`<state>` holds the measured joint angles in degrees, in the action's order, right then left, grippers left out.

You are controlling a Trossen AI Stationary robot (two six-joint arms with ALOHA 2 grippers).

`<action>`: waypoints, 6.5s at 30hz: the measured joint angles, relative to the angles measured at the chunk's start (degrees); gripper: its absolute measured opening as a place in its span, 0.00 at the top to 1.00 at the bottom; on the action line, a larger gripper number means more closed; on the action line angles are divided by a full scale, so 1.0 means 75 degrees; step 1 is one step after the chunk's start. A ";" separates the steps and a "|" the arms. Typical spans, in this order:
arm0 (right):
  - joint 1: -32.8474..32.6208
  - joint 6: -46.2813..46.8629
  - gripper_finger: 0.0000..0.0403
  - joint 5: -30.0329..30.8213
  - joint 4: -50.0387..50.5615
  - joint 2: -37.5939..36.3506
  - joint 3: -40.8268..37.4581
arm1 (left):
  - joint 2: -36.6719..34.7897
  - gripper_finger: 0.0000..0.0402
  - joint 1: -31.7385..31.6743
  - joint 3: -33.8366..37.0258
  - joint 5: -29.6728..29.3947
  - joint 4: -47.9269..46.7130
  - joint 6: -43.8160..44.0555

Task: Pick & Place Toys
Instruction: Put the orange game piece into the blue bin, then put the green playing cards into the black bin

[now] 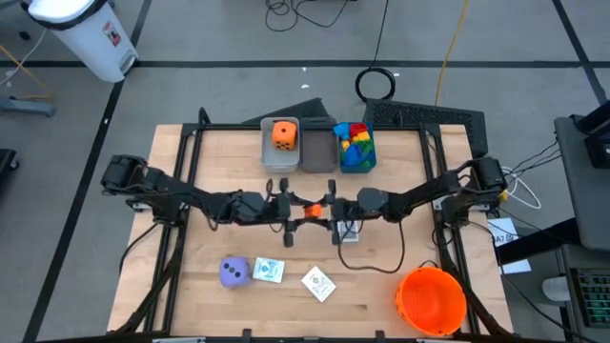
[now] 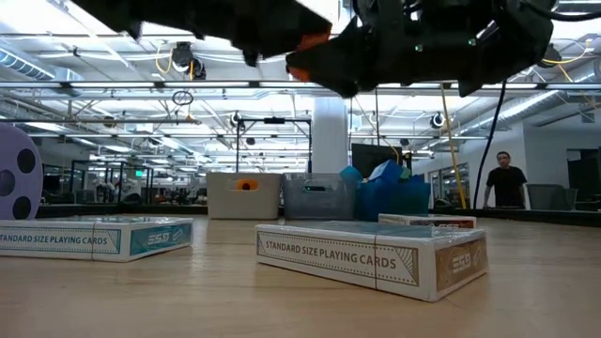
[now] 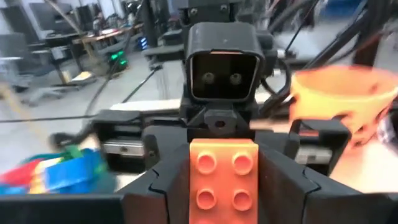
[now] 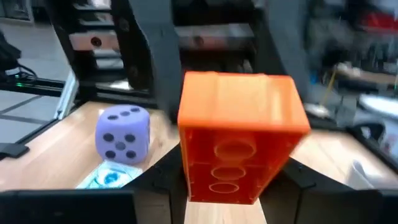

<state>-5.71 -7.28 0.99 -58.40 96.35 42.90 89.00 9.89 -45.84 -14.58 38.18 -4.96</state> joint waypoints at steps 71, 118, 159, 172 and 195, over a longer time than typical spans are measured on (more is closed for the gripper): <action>0.0528 0.0331 0.31 0.0464 0.6191 -0.2462 -0.0088 | -0.1260 0.47 -0.0018 0.0020 -0.1045 -0.2979 0.0745; -0.0255 0.5403 0.66 0.2538 1.2495 -0.3479 -0.0100 | -0.1257 0.47 -0.0018 0.0015 -0.1048 -0.3140 0.1085; -0.0096 0.1139 0.70 -0.0560 0.6432 -0.1058 -0.0085 | -0.1259 0.47 -0.0032 0.0015 -0.1051 -0.3303 0.1103; -0.1049 0.0728 0.09 0.0752 0.7319 -0.1033 -0.0090 | -0.1257 0.47 -0.0032 0.0015 -0.1051 -0.3289 0.1273; -0.0394 0.1627 0.24 0.0524 0.7293 -0.1107 -0.1334 | -0.1257 0.47 -0.0032 0.0015 -0.1051 -0.3292 0.1289</action>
<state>-8.67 4.92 4.92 -3.70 88.05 32.90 79.57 9.65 -45.74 -22.46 13.49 4.71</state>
